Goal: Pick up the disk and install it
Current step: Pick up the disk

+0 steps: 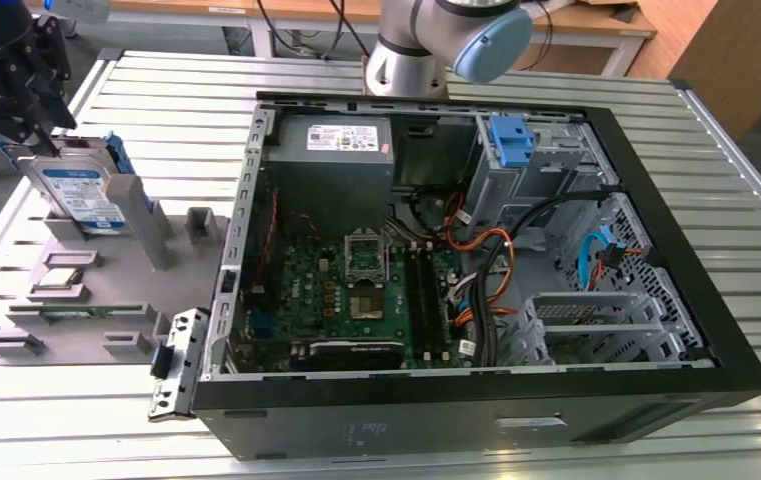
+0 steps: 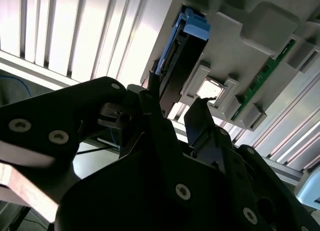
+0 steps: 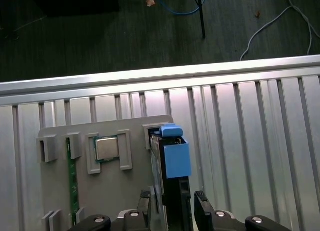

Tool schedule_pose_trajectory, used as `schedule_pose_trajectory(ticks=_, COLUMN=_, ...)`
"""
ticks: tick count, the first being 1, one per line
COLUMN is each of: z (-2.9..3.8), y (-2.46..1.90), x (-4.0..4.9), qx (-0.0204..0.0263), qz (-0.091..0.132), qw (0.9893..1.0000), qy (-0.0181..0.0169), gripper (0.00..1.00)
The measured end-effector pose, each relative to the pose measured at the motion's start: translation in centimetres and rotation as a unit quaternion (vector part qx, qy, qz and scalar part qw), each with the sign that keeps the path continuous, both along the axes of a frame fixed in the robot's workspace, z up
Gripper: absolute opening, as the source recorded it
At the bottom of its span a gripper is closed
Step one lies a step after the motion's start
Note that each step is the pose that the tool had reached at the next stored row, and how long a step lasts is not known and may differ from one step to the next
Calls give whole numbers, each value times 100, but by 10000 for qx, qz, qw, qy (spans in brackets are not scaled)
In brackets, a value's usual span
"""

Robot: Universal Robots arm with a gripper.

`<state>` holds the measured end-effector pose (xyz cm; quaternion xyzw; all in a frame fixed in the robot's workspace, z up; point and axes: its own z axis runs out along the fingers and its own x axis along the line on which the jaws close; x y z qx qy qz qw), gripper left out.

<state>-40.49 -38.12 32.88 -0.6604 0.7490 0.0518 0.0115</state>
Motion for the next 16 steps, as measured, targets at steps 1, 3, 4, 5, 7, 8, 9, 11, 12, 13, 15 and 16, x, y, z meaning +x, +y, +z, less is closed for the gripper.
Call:
schedule_pose_trajectory(ticks=1, z=-8, y=0, x=0, qx=0, qz=0, qw=10000, qy=0, gripper=47)
schedule_pose_trajectory(ticks=3, z=-21, y=0, x=0, qx=0, qz=0, qw=10000, qy=0, gripper=47)
schedule_pose_trajectory(ticks=4, z=-23, y=0, x=0, qx=0, qz=0, qw=10000, qy=1, gripper=47)
schedule_pose_trajectory(ticks=5, z=-23, y=0, x=0, qx=-1, qz=0, qw=10000, qy=1, gripper=47)
schedule_pose_trajectory(ticks=7, z=-32, y=0, x=0, qx=1, qz=0, qw=10000, qy=-1, gripper=47)
schedule_pose_trajectory(ticks=8, z=-37, y=0, x=0, qx=0, qz=0, qw=10000, qy=-1, gripper=47)
schedule_pose_trajectory(ticks=9, z=-45, y=0, x=0, qx=0, qz=0, qw=10000, qy=-1, gripper=47)
schedule_pose_trajectory(ticks=11, z=-62, y=0, x=0, qx=0, qz=0, qw=10000, qy=0, gripper=47)
schedule_pose_trajectory(ticks=12, z=-67, y=0, x=0, qx=0, qz=0, qw=10000, qy=0, gripper=47)
schedule_pose_trajectory(ticks=13, z=-73, y=0, x=0, qx=0, qz=0, qw=10000, qy=0, gripper=47)
schedule_pose_trajectory(ticks=15, z=-88, y=0, x=-1, qx=0, qz=0, qw=10000, qy=0, gripper=47)
schedule_pose_trajectory(ticks=16, z=-95, y=0, x=-1, qx=0, qz=0, qw=10000, qy=0, gripper=47)
